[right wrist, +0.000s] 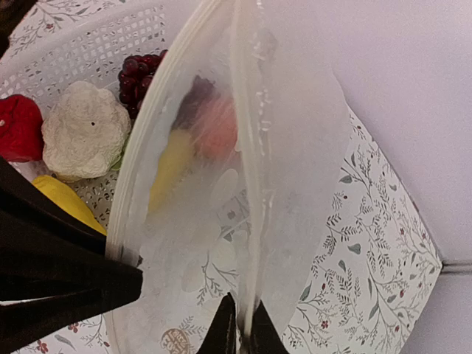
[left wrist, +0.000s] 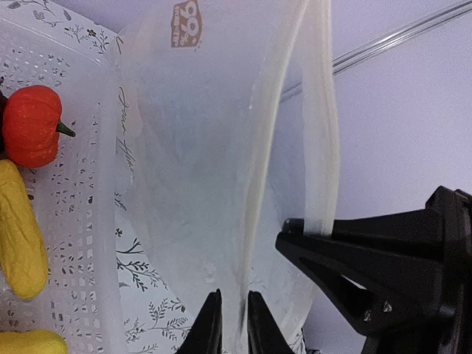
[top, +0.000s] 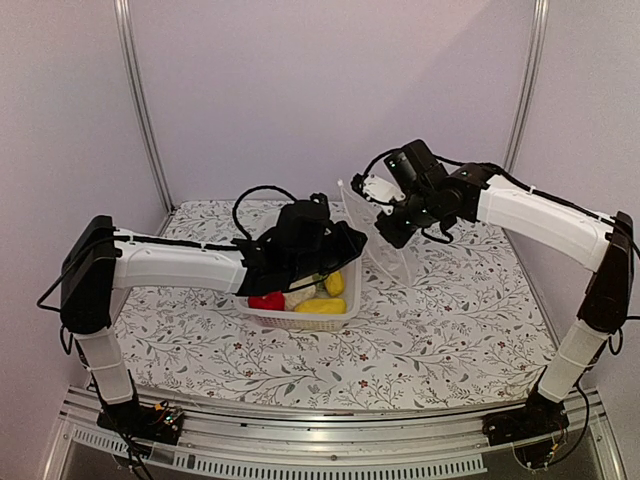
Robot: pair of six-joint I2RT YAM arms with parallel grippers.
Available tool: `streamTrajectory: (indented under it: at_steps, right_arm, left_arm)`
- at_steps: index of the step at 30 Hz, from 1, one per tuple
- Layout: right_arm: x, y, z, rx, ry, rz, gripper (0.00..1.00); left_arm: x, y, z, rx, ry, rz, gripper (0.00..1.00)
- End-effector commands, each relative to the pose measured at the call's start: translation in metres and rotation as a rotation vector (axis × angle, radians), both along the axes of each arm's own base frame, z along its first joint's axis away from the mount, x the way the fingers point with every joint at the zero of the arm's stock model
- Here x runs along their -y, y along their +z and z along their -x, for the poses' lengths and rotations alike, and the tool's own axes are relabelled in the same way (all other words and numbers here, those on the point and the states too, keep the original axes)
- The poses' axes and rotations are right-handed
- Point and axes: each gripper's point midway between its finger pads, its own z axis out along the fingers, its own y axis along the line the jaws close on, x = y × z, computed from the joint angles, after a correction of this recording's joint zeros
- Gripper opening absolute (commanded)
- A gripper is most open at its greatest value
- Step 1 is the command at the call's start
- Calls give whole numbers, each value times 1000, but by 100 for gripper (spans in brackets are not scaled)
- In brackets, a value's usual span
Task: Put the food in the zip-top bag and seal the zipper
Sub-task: Pass from the left arm to the right, then pick up the fake vegetable from the bin.
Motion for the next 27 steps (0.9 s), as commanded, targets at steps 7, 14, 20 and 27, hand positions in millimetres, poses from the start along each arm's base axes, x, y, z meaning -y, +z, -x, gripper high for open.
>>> streamTrajectory:
  at_steps: [7,14,20,27]
  right_arm:
    - [72,18,-65,158,-206,82,0]
    - [158,48,-106,241,-390,84,0]
    - [145,39,-91,173,-305,-32,0]
    - [95,-18,-46,-58,-46,-212,0]
  left_arm:
    - [-27,34,-13,264,-89,-256,66]
    - [-108,22,-26,264,-70,-465,76]
    - [-145,-18,-14,176,-146,-678,98]
    - [-174,-44,-8,61,-159,-852,100]
